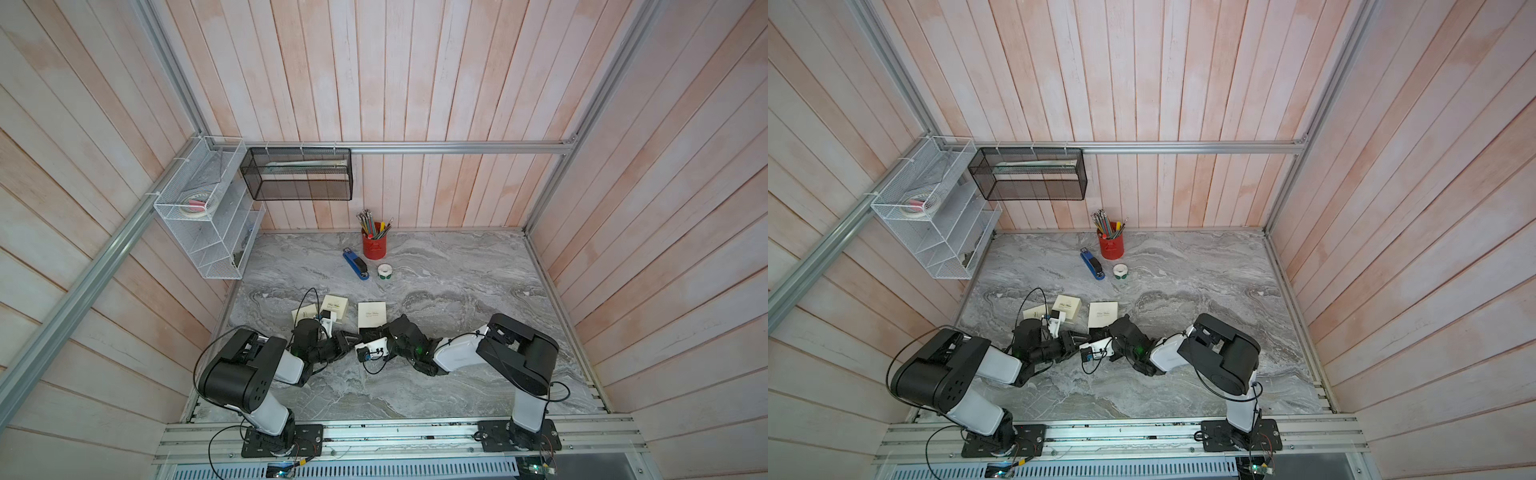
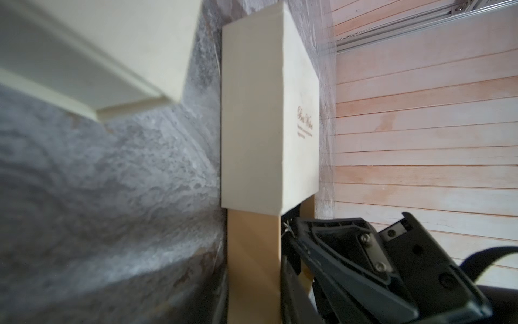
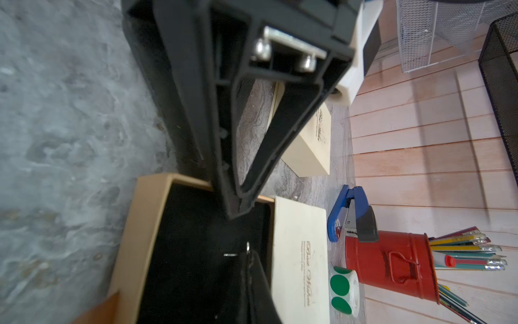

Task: Place the earrings into the drawer-style jewelry box
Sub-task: Adjust the earring in the inner lining.

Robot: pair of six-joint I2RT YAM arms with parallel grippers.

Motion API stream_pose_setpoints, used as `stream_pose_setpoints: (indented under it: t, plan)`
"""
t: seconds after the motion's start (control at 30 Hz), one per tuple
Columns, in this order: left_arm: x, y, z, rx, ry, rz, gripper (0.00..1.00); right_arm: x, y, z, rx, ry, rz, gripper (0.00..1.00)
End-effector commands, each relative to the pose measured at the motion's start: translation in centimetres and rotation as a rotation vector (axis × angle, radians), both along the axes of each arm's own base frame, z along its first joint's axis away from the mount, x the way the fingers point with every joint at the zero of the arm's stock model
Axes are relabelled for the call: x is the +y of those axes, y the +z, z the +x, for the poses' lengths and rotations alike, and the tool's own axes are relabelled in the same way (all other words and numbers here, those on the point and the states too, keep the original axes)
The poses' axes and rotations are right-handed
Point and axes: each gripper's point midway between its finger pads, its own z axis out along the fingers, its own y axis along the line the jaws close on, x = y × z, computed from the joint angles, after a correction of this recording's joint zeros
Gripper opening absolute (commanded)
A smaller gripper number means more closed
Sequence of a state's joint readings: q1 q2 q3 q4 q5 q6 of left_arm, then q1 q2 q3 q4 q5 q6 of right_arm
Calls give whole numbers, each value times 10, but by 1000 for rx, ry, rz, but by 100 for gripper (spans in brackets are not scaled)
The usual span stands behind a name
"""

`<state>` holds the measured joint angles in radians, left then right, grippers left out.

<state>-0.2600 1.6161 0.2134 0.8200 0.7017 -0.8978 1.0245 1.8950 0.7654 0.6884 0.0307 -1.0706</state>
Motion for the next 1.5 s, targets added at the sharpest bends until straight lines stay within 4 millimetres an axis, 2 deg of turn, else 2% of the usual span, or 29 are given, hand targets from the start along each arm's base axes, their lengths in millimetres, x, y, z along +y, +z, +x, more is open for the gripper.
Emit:
stream_pose_setpoints:
  t: [0.0,0.5,0.67,0.83,0.97,1.3,1.47]
  plan:
    - [-2,4,4,-30,-14,-8,32,-3,-15,-7,3,12,-46,0]
    - [-1,2,4,-23,-11,-3,30,-10,-20,-23,37,49,-63,0]
    - [-2,2,4,-23,-10,-3,30,-10,-15,-25,49,51,-37,0]
    - [-2,3,5,-27,-12,-4,30,-4,3,-13,51,9,46,0]
    - [-3,7,6,-37,-14,-10,30,-1,10,-4,33,-17,74,0]
    - [-1,22,12,-87,-2,-6,32,2,6,7,-2,-44,64,0]
    - [-1,18,13,-73,-3,6,33,4,6,12,-19,-58,62,0]
